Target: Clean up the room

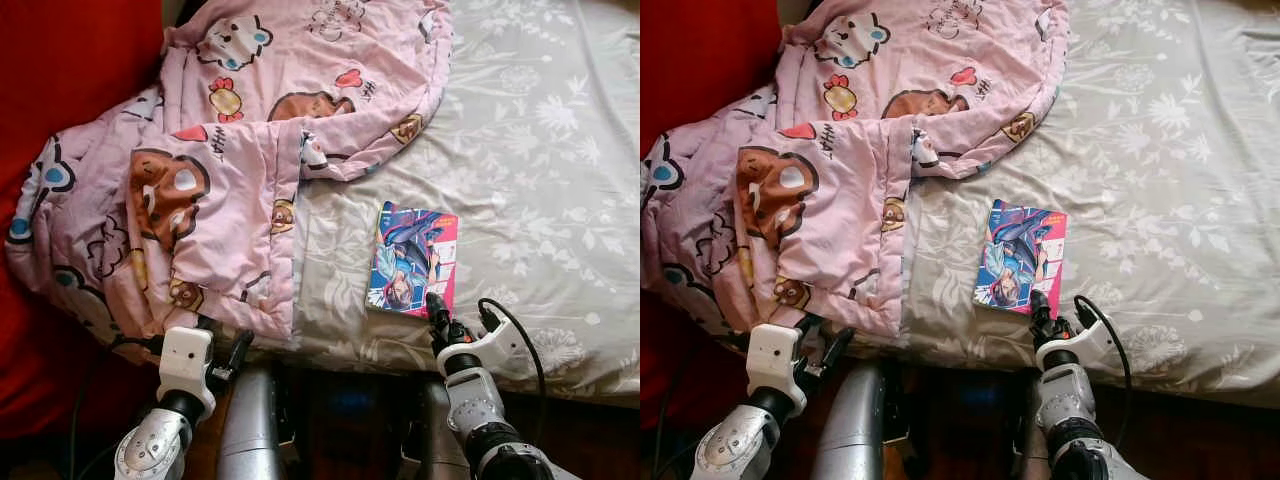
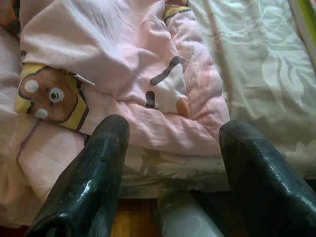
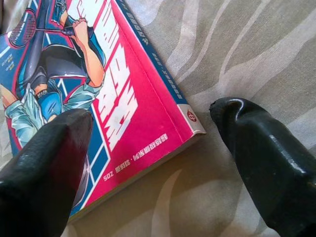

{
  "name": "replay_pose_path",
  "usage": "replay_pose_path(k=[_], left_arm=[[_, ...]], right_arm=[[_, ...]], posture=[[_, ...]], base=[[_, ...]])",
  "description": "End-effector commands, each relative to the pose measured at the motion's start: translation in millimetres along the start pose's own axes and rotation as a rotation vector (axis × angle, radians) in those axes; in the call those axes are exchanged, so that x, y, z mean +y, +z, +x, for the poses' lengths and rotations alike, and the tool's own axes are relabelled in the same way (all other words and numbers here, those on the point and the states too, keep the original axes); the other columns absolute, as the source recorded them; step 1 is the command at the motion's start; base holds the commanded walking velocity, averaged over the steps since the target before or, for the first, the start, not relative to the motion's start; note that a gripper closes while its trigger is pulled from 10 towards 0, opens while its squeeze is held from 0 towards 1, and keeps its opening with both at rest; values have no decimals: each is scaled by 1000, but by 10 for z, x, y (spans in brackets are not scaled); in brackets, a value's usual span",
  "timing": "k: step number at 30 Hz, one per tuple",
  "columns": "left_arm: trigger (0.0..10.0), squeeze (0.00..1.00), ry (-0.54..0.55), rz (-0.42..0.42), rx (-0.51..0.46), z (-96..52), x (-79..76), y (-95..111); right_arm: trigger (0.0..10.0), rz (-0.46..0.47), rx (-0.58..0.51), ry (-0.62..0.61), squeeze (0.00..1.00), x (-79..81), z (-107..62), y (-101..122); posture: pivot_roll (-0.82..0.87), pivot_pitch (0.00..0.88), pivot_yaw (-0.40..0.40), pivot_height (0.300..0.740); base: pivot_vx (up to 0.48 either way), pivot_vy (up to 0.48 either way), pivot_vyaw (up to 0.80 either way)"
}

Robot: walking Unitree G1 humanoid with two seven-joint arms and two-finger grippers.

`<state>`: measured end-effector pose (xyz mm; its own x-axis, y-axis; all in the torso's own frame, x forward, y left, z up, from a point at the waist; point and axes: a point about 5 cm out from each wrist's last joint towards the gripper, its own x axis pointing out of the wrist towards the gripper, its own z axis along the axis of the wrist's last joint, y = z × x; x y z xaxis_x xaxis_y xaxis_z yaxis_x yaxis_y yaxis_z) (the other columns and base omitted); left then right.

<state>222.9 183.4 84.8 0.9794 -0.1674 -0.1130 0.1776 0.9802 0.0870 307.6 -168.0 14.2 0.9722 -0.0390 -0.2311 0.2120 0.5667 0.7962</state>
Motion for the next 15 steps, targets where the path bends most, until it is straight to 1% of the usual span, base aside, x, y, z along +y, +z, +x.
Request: replay_pose_path(k=[1,6,9,15], left_arm=[[10000,0,11,16,40,-84,47,-52],[10000,0,9,16,42,-93,32,-49],[10000,0,7,15,47,-89,18,-55],[10000,0,8,14,54,-94,15,-61]], right_arm=[[0,53,57,-36,0,-73,-73,-163],[0,52,66,-8,0,-19,-49,-170],[0,54,83,42,0,48,-31,-195],[0,60,85,61,0,70,-26,-200]], posture=[[145,408,94,615],[144,408,97,615],[144,408,97,615],[143,409,96,615]], base=[[0,0,0],[0,0,0],[0,0,0],[0,0,0]])
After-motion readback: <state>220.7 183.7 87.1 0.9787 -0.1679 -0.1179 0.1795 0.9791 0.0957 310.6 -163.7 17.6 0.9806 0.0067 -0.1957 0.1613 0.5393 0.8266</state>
